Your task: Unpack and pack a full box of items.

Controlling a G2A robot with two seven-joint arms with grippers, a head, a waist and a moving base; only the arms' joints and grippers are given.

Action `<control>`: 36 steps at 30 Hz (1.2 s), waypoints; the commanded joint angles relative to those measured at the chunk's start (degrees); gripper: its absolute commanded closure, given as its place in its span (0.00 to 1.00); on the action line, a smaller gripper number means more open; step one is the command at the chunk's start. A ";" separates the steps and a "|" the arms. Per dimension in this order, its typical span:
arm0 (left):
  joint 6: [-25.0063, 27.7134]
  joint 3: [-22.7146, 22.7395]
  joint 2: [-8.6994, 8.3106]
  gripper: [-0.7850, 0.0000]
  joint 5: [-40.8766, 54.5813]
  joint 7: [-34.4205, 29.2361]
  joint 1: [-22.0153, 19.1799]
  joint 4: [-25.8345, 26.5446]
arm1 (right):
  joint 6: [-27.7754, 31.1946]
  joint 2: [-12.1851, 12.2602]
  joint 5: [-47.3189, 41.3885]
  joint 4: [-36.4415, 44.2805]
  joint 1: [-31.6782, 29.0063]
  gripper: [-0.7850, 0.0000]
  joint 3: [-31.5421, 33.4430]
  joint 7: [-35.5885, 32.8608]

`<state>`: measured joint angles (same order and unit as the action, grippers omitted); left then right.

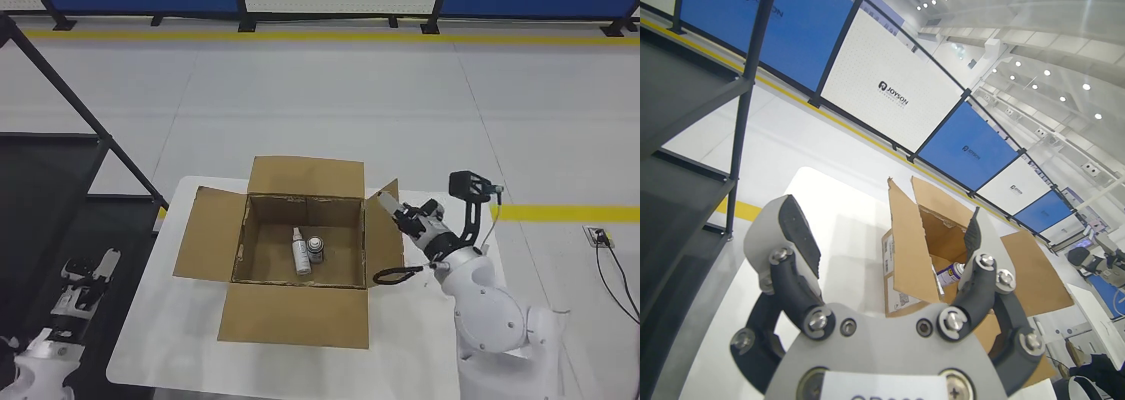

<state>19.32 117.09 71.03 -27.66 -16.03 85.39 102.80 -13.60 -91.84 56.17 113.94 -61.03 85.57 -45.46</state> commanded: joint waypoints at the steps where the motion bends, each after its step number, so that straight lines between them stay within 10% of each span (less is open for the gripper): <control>1: -2.45 -1.16 -0.11 0.00 -0.21 0.14 -2.42 -2.46 | -0.28 0.26 -2.41 -1.80 0.62 0.00 1.83 -2.88; 17: -3.24 -8.96 -1.17 0.00 0.09 -7.86 -12.09 -10.88 | 3.64 1.54 -19.89 -10.96 5.80 0.00 1.55 -13.39; 36: -1.45 -14.74 -1.77 0.00 1.91 -9.57 -12.57 -8.36 | -0.84 1.35 -19.82 -24.48 15.36 0.00 -11.93 -7.36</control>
<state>17.69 102.44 69.31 -26.00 -25.37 72.72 94.01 -14.32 -90.47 36.09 90.04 -45.84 74.13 -53.42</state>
